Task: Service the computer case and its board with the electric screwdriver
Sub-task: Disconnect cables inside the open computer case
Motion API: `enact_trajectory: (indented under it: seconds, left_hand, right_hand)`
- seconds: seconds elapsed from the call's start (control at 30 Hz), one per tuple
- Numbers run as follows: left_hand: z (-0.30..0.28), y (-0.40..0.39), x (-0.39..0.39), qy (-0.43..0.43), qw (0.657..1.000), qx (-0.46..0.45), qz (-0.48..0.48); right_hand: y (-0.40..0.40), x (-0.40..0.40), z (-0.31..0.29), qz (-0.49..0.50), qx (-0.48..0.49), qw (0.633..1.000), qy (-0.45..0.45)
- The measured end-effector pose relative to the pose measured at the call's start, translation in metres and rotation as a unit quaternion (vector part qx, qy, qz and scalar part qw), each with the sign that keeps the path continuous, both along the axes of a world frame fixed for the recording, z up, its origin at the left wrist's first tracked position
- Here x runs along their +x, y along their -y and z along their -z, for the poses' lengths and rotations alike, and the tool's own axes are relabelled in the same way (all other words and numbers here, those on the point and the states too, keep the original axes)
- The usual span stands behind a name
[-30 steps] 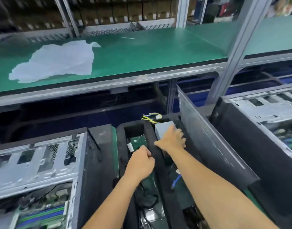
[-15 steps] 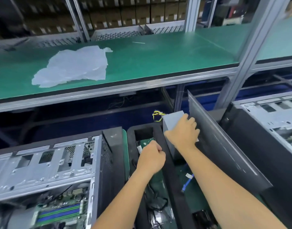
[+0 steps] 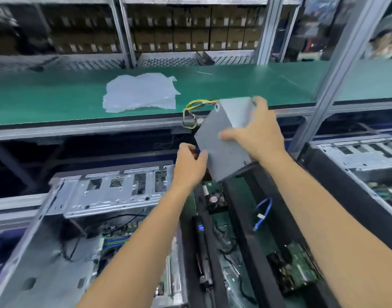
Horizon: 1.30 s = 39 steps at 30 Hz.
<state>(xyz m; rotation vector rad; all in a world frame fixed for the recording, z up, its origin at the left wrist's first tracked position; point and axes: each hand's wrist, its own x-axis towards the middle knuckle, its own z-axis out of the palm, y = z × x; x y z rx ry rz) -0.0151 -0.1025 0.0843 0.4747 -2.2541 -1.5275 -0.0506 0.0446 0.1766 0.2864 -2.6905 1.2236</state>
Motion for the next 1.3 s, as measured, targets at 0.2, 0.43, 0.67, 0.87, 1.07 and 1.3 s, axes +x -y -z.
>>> enact_trajectory:
  seconds: [0.2, 0.43, 0.67, 0.87, 1.07, 1.3]
  left_hand:
    - [-0.041, 0.065, 0.070, -0.028, 0.977, 0.210, 0.009]
    - [-0.033, 0.127, 0.161, 0.029, 0.922, 0.383, 0.037]
    - [0.003, 0.167, 0.239, 0.098, 0.900, 0.424, 0.011]
    - [0.003, 0.214, 0.271, 0.051, 0.909, 0.412, 0.029]
    - [-0.025, 0.256, 0.283, 0.039, 0.981, 0.191, -0.008]
    - [-0.012, 0.232, 0.293, 0.206, 0.953, -0.180, -0.131]
  right_hand:
    - [0.055, 0.062, -0.042, -0.090, -0.282, 0.944, 0.148]
    - [0.116, 0.116, -0.011, -0.143, -0.267, 0.907, 0.292]
    - [0.161, 0.165, 0.045, -0.187, -0.248, 0.883, 0.353]
    - [0.186, 0.199, 0.078, -0.215, -0.323, 0.819, 0.422]
    - [0.220, 0.214, 0.108, -0.266, -0.305, 0.796, 0.450]
    - [0.260, 0.231, 0.131, -0.220, -0.093, 0.894, 0.379]
